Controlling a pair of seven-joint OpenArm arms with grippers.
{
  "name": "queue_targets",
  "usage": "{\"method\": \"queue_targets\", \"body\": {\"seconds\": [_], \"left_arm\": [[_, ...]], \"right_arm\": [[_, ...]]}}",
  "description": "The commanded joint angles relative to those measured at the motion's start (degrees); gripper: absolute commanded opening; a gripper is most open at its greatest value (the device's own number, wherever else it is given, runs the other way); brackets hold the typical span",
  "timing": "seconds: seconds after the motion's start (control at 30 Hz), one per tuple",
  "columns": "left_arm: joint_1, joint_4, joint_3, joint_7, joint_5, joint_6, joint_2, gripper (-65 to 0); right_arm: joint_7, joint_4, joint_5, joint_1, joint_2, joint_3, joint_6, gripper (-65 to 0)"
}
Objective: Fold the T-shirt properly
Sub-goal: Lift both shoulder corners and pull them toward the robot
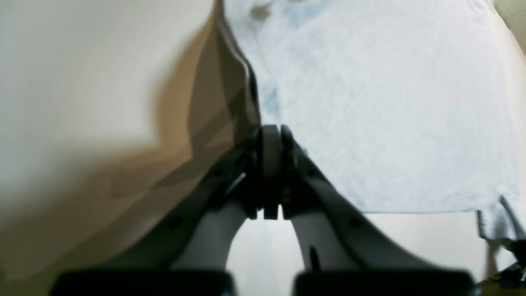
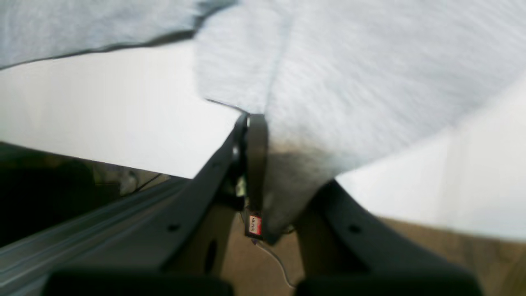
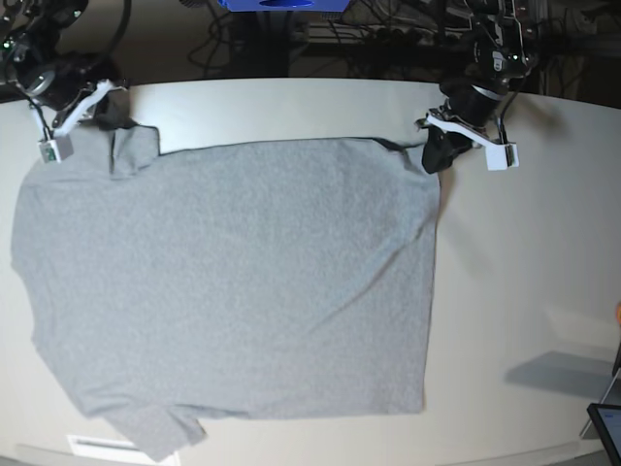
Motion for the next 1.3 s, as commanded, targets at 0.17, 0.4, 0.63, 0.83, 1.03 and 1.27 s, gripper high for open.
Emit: {"method": "queue_targets", "body": {"seconds": [0.17,0.4,0.63,0.83,1.03,1.27], "left_arm": [[-0.35,2.86,-1.8,3.39,-0.56,0.02,-0.02,-65.0],[-1.49,4.7,-5.49,6.38,-0.65,0.02,0.07,-65.0],[-5.1,4.62,-7.69,10.51,-0.65,0.02,2.0,-65.0],[-9.14,4.62,-10.68,15.7,-0.65,0.02,4.9,-65.0],[-13.27,4.62,-15.34,23.35,-0.65,0.02,8.42,-65.0],[-16.26,4.7,-17.62,26.86,-0.65,0.02,10.09,-65.0]], "right_arm": [[0.93,1.11,1.18,3.32,0.97,-2.31,0.14,-65.0],[0.93,1.11,1.26,6.66,4.05,-3.01,0.14,-65.0],[0.75,1.02,1.09,10.09,5.72,-3.01,0.14,-65.0],[0.31,0.67,0.91,13.43,7.92,-3.01,0.14,-65.0],[0.22,0.49,0.82,16.07,8.89,-3.1,0.14,-65.0],[0.31,-1.36,1.26,18.97,11.96,-7.5,0.14,-65.0]]}}
